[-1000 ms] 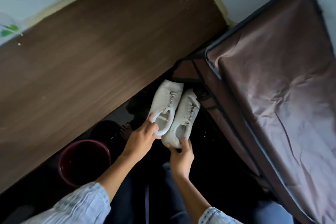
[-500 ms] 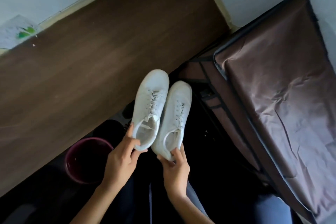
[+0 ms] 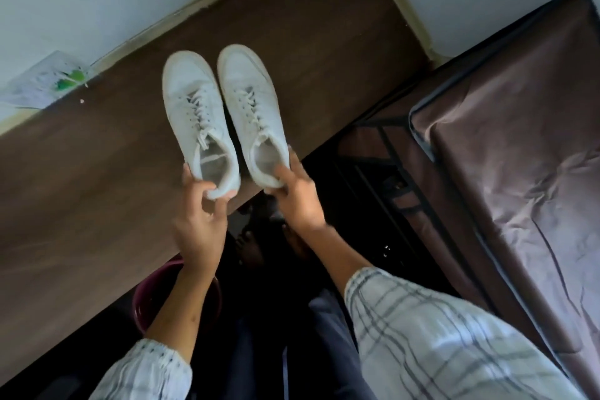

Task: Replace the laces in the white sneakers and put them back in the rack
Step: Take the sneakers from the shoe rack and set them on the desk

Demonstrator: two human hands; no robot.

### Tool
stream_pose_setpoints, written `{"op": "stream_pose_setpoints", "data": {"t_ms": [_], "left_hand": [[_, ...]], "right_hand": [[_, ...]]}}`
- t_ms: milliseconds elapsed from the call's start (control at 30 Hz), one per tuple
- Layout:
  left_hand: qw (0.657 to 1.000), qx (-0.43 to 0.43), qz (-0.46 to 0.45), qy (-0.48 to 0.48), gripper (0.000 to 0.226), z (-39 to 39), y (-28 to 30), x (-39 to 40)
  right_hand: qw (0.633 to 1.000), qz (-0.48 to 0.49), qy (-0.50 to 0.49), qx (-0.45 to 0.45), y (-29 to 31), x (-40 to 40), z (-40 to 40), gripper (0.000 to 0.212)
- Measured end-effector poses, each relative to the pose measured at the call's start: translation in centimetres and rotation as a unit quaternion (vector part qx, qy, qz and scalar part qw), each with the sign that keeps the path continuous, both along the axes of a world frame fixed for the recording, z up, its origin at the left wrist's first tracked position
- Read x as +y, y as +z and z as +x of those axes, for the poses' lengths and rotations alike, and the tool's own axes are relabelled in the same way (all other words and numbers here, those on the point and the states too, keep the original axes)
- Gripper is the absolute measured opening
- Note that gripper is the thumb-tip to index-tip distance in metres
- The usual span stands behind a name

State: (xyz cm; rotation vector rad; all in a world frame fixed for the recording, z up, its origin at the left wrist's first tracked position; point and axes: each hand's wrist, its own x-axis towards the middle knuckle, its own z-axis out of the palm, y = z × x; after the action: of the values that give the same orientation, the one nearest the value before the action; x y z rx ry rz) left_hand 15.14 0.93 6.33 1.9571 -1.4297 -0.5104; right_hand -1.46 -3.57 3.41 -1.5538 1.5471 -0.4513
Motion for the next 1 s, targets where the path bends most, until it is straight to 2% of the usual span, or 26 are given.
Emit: {"op": "stream_pose_setpoints", "data": {"t_ms": [167, 333, 367, 467, 567, 700, 833, 900, 1000], "left_hand": [[0.997, 0.055, 0.032, 0.05, 0.026, -0.5, -2.6, -3.3], [0.995, 0.078, 0.063, 0.029, 0.027, -0.6, -5.0, -2.4], [0.995, 0.083, 0.055, 0.023, 0.032, -0.9, -4.9, -2.2], [0.997, 0.074, 0.031, 0.016, 0.065, -2.5, -4.0, -1.4], [0.999, -0.004, 0.045, -0.003, 0.07, -4.5, -3.8, 1.1], [0.994, 0.0, 0.084, -0.066, 0.062, -6.9, -5.2, 5.3], [0.978, 0.056, 0.148, -0.137, 0.06, -8.8, -7.6, 8.7], [0.969, 0.08, 0.171, -0.162, 0.059, -9.3, -9.1, 9.7], [0.956, 0.106, 0.196, -0.189, 0.056, -9.9, -11.3, 10.4]], "right_hand": [[0.997, 0.007, 0.076, 0.015, -1.9, -5.5, 0.7, 0.042], [0.998, 0.012, 0.064, 0.003, -2.3, -4.6, 0.5, 0.047], [0.998, 0.017, 0.054, -0.002, -2.0, -4.0, 0.3, 0.052], [0.999, 0.004, -0.017, -0.035, -1.8, -0.6, -0.7, 0.065], [0.987, 0.039, -0.15, -0.048, -3.3, 4.1, -2.7, 0.065], [0.936, 0.124, -0.328, 0.043, -7.1, 11.2, -7.2, 0.068], [0.849, 0.218, -0.462, 0.136, -10.3, 15.6, -13.3, 0.075], [0.806, 0.235, -0.516, 0.173, -10.9, 16.5, -15.9, 0.081], [0.761, 0.217, -0.577, 0.201, -12.1, 16.5, -18.8, 0.092]]}}
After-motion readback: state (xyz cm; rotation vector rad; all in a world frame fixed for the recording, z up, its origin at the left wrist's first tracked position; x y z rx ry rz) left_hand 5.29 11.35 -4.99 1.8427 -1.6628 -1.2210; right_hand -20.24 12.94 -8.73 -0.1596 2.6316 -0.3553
